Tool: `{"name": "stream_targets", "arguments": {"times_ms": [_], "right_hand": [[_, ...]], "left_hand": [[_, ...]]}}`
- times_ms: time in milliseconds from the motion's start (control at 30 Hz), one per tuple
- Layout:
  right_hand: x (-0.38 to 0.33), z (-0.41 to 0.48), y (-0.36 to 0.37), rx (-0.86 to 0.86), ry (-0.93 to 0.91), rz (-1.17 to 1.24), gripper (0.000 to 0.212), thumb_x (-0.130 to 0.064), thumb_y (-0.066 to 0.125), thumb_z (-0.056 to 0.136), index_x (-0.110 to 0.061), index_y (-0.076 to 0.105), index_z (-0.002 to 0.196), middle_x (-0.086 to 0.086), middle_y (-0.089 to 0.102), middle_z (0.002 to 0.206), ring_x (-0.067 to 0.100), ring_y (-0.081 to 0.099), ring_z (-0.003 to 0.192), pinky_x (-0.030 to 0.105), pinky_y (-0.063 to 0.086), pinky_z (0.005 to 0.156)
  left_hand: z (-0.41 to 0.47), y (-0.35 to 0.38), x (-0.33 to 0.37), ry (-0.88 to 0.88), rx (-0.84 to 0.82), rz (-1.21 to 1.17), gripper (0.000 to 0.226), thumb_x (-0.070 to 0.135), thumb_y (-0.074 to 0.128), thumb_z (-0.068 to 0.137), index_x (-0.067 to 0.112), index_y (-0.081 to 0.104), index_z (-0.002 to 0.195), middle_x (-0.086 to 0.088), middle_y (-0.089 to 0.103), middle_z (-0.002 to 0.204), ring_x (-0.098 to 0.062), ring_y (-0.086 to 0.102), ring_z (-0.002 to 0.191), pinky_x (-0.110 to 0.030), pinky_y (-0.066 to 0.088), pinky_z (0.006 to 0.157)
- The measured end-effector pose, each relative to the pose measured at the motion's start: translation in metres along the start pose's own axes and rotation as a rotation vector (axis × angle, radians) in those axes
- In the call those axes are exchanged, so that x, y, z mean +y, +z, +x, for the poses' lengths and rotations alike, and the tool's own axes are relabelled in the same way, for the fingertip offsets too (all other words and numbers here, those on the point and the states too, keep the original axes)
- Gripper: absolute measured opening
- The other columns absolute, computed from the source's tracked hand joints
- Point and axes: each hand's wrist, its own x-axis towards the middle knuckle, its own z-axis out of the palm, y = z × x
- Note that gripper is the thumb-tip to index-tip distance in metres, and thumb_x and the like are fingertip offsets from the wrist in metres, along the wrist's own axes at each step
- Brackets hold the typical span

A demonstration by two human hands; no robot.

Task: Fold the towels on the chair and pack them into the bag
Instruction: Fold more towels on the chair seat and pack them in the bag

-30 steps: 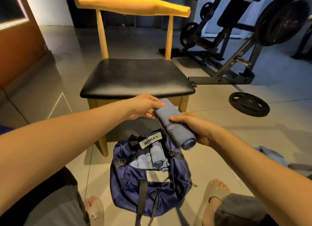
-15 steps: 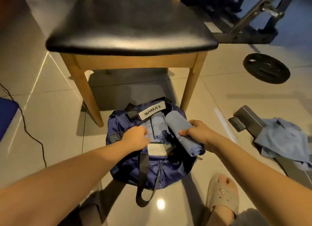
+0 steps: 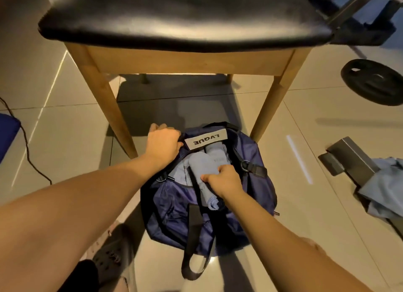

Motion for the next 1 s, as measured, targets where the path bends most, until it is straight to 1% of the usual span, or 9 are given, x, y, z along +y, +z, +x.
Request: {"name": "stream_targets", "arguments": {"times_ms": [100, 167, 233, 300, 500, 633, 800, 900, 1000], "right_hand": [[-0.014, 0.018, 0.010, 0.080, -0.010, -0.088, 0.035, -0.040, 0.077, 0.084, -0.014, 0.065, 0.104, 0.012, 0.068, 0.110, 0.035, 0.062, 0.100, 0.038, 0.052, 0.084], [-0.025, 0.027, 0.019, 0.071, -0.003, -0.055, 0.042, -0.039, 0.077, 0.086, -0.016, 0.067, 0.120, 0.014, 0.068, 0.113, 0.035, 0.062, 0.102, 0.039, 0.050, 0.086], [-0.031, 0.037, 0.030, 0.089, -0.037, -0.075, 0.023, -0.037, 0.075, 0.086, -0.021, 0.065, 0.099, 0.011, 0.064, 0.094, 0.034, 0.060, 0.092, 0.038, 0.048, 0.078], [-0.031, 0.047, 0.038, 0.167, -0.035, -0.095, 0.022, -0.033, 0.073, 0.086, -0.018, 0.059, 0.092, 0.011, 0.066, 0.097, 0.036, 0.062, 0.094, 0.039, 0.049, 0.080], [-0.033, 0.056, 0.044, 0.194, 0.013, -0.227, 0.040, -0.026, 0.064, 0.093, -0.015, 0.052, 0.129, 0.012, 0.065, 0.127, 0.034, 0.059, 0.120, 0.040, 0.041, 0.101], [-0.049, 0.060, 0.054, 0.026, -0.053, -0.120, 0.069, -0.020, 0.058, 0.093, -0.025, 0.033, 0.157, 0.010, 0.057, 0.143, 0.035, 0.053, 0.130, 0.046, 0.040, 0.110], [-0.039, 0.071, 0.045, -0.179, -0.004, 0.327, 0.066, 0.007, 0.051, 0.094, -0.014, 0.036, 0.155, 0.016, 0.055, 0.144, 0.033, 0.057, 0.121, 0.042, 0.050, 0.101], [-0.038, 0.080, 0.035, -0.071, 0.029, 0.191, 0.064, 0.001, 0.052, 0.093, -0.015, 0.038, 0.153, 0.016, 0.058, 0.140, 0.038, 0.057, 0.124, 0.048, 0.049, 0.105], [-0.037, 0.074, 0.032, 0.141, 0.021, -0.040, 0.054, -0.007, 0.056, 0.092, -0.012, 0.042, 0.143, 0.016, 0.061, 0.131, 0.040, 0.058, 0.120, 0.044, 0.050, 0.095]], "left_hand": [[0.019, -0.004, -0.010, -0.063, 0.001, -0.219, 0.024, 0.038, 0.064, 0.096, 0.016, 0.074, 0.099, -0.011, 0.071, 0.098, -0.034, 0.061, 0.102, -0.039, 0.042, 0.082], [0.030, -0.013, -0.016, -0.081, -0.040, -0.349, 0.023, 0.039, 0.065, 0.096, 0.018, 0.073, 0.092, -0.012, 0.069, 0.092, -0.035, 0.061, 0.095, -0.036, 0.041, 0.072], [0.035, -0.019, -0.021, -0.098, -0.068, -0.389, 0.021, 0.039, 0.066, 0.095, 0.020, 0.073, 0.089, -0.008, 0.068, 0.089, -0.033, 0.061, 0.089, -0.034, 0.042, 0.069], [0.037, -0.021, -0.024, -0.139, -0.070, -0.411, 0.020, 0.039, 0.067, 0.095, 0.021, 0.075, 0.093, -0.005, 0.070, 0.090, -0.031, 0.062, 0.087, -0.035, 0.046, 0.071], [0.049, -0.020, -0.022, -0.286, -0.094, -0.612, 0.023, 0.038, 0.072, 0.093, 0.017, 0.077, 0.085, -0.005, 0.073, 0.080, -0.029, 0.066, 0.079, -0.038, 0.056, 0.074], [0.053, -0.021, -0.025, -0.328, -0.129, -0.671, 0.028, 0.035, 0.072, 0.093, 0.012, 0.074, 0.079, -0.009, 0.070, 0.075, -0.032, 0.064, 0.077, -0.034, 0.044, 0.063], [0.054, -0.025, -0.029, -0.302, -0.174, -0.686, 0.029, 0.035, 0.072, 0.094, 0.010, 0.073, 0.078, -0.011, 0.071, 0.079, -0.032, 0.064, 0.078, -0.033, 0.042, 0.062], [0.053, -0.023, -0.028, -0.296, -0.193, -0.712, 0.029, 0.034, 0.072, 0.094, 0.010, 0.074, 0.079, -0.014, 0.072, 0.081, -0.033, 0.065, 0.080, -0.036, 0.049, 0.067], [0.052, -0.020, -0.027, -0.300, -0.195, -0.714, 0.027, 0.036, 0.071, 0.094, 0.013, 0.074, 0.079, -0.011, 0.071, 0.079, -0.032, 0.065, 0.079, -0.039, 0.052, 0.070]]}}
